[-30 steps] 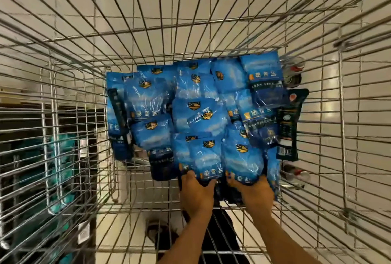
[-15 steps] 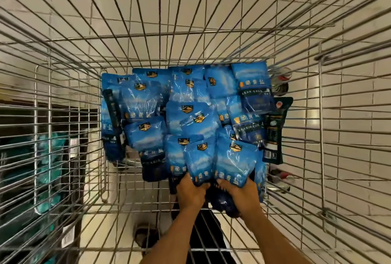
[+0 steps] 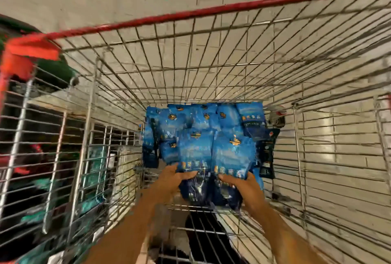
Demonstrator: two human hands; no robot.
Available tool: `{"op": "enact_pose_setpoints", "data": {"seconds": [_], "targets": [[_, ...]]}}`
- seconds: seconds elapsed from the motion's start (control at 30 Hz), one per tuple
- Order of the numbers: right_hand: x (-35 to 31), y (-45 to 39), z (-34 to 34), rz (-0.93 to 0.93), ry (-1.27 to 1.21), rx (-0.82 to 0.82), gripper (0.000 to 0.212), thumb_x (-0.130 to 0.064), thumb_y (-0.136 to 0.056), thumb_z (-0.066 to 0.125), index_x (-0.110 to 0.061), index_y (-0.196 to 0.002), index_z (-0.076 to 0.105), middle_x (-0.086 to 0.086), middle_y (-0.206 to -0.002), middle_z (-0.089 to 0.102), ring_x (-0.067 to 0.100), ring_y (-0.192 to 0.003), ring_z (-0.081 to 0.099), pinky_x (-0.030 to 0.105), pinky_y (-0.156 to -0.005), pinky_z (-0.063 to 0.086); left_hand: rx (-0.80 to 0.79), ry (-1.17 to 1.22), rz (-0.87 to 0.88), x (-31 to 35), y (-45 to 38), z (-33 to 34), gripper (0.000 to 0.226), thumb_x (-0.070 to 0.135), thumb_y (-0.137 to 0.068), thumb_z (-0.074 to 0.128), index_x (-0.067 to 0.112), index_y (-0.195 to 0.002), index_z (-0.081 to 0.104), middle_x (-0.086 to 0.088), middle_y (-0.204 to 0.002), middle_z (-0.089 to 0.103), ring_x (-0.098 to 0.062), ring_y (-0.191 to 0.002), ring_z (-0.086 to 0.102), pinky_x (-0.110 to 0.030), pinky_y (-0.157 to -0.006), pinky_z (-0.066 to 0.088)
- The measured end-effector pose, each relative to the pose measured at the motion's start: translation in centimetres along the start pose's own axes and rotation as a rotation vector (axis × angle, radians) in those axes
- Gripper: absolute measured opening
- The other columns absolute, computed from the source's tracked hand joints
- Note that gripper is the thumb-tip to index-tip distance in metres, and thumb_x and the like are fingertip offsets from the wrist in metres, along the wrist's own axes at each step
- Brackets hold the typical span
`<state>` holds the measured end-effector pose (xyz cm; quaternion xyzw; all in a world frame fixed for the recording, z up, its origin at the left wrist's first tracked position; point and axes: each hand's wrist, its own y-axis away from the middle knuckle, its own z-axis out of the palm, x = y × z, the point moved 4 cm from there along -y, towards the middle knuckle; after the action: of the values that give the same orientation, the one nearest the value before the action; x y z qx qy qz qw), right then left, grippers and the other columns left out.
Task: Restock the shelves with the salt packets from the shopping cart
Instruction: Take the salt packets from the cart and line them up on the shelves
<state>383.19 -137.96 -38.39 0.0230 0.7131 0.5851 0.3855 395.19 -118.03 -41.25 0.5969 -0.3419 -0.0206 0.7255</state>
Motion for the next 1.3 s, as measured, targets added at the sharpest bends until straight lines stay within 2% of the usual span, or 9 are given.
{"op": "enact_pose_setpoints", "data": {"seconds": [0.1, 0.2, 0.33, 0.4, 0.5, 0.67, 0.73, 0.87, 1.3], "targets": [[-4.8, 3.9, 1.8, -0.071, 0.031, -0.08, 0.103, -0.051, -0.034, 0.098, -0.018, -0.124, 0.06, -0.007, -0.11, 0.075, 0.016, -0.098, 0.072, 0.037, -0.084, 0.058, -0.028, 0.126, -0.022, 3.1, 4.3, -2.1, 0.077, 0.045, -0.046, 0.096, 0.013, -0.111, 0.07, -0.012, -0.109, 0.072, -0.026, -0.098, 0.07, -0.039, -0.082, 0.053], [-9.1, 8.5, 3.9, -0.174, -0.004, -0.107, 0.099, -0.042, -0.044, 0.096, -0.021, -0.129, 0.049, -0.015, -0.111, 0.07, 0.005, -0.096, 0.069, 0.027, -0.077, 0.056, 0.006, 0.287, 0.008, 5.6, 8.7, -3.5, 0.099, 0.042, -0.058, 0.093, 0.01, -0.14, 0.049, -0.022, -0.142, 0.052, -0.04, -0.129, 0.051, -0.048, -0.098, 0.049], [-13.7, 14.6, 6.6, -0.326, -0.028, -0.133, 0.053, -0.024, -0.054, 0.091, -0.021, -0.099, 0.064, -0.016, -0.078, 0.076, -0.007, -0.066, 0.069, 0.011, -0.051, 0.05, 0.005, 0.232, 0.181, 9.3, 16.3, -2.9, 0.069, 0.065, -0.043, 0.09, 0.028, -0.099, 0.073, -0.007, -0.106, 0.075, -0.012, -0.087, 0.074, -0.026, -0.068, 0.059], [-15.3, 18.1, 7.8, -0.402, -0.032, -0.168, 0.039, -0.025, -0.056, 0.09, -0.025, -0.085, 0.064, -0.019, -0.073, 0.075, -0.007, -0.066, 0.069, 0.009, -0.051, 0.049, 0.03, 0.248, 0.282, 10.2, 19.5, -3.4, 0.068, 0.054, -0.028, 0.097, 0.035, -0.089, 0.074, -0.003, -0.094, 0.078, -0.016, -0.083, 0.075, -0.036, -0.074, 0.06], [-16.7, 22.4, 9.0, -0.474, -0.045, -0.208, 0.061, -0.04, -0.042, 0.095, -0.024, -0.092, 0.064, -0.019, -0.077, 0.075, -0.005, -0.07, 0.071, 0.021, -0.062, 0.056, 0.069, 0.284, 0.362, 11.2, 25.5, -5.0, 0.077, 0.039, -0.033, 0.101, 0.034, -0.103, 0.068, -0.004, -0.104, 0.076, -0.03, -0.099, 0.072, -0.06, -0.091, 0.052], [-18.8, 29.5, 12.0, -0.599, -0.017, -0.277, 0.078, -0.058, -0.026, 0.096, -0.04, -0.096, 0.066, -0.006, -0.093, 0.077, 0.025, -0.09, 0.073, 0.056, -0.081, 0.059, 0.248, 0.266, 0.648, 13.1, 36.8, -9.8, 0.049, 0.023, -0.046, 0.096, 0.029, -0.091, 0.076, -0.005, -0.096, 0.078, -0.023, -0.092, 0.074, -0.04, -0.087, 0.057], [-19.9, 32.6, 13.8, -0.679, 0.009, -0.341, 0.082, -0.057, -0.032, 0.096, -0.032, -0.104, 0.067, -0.007, -0.098, 0.078, 0.019, -0.095, 0.074, 0.05, -0.088, 0.058, 0.318, 0.25, 0.753, 13.5, 41.2, -11.6, 0.039, 0.013, -0.06, 0.092, 0.023, -0.094, 0.076, -0.001, -0.096, 0.078, -0.018, -0.092, 0.074, -0.028, -0.077, 0.057], [-22.1, 40.4, 18.0, -0.844, 0.066, -0.489, 0.052, -0.041, -0.052, 0.094, -0.037, -0.1, 0.074, 0.0, -0.102, 0.078, 0.018, -0.094, 0.074, 0.022, -0.068, 0.058, 0.472, 0.266, 0.9, 12.8, 49.4, -14.9, 0.036, 0.019, -0.067, 0.088, 0.025, -0.099, 0.073, 0.002, -0.099, 0.077, -0.018, -0.093, 0.074, -0.032, -0.077, 0.058], [-24.7, 59.1, 31.6, -1.111, 0.118, -1.017, 0.05, -0.026, -0.056, 0.092, -0.021, -0.103, 0.076, 0.009, -0.104, 0.077, 0.027, -0.094, 0.074, 0.031, -0.07, 0.059, 0.964, 0.333, 1.351, 9.5, 73.9, -21.8, 0.046, 0.046, -0.05, 0.087, 0.035, -0.093, 0.075, 0.006, -0.094, 0.078, -0.011, -0.083, 0.074, -0.022, -0.069, 0.056]]}}
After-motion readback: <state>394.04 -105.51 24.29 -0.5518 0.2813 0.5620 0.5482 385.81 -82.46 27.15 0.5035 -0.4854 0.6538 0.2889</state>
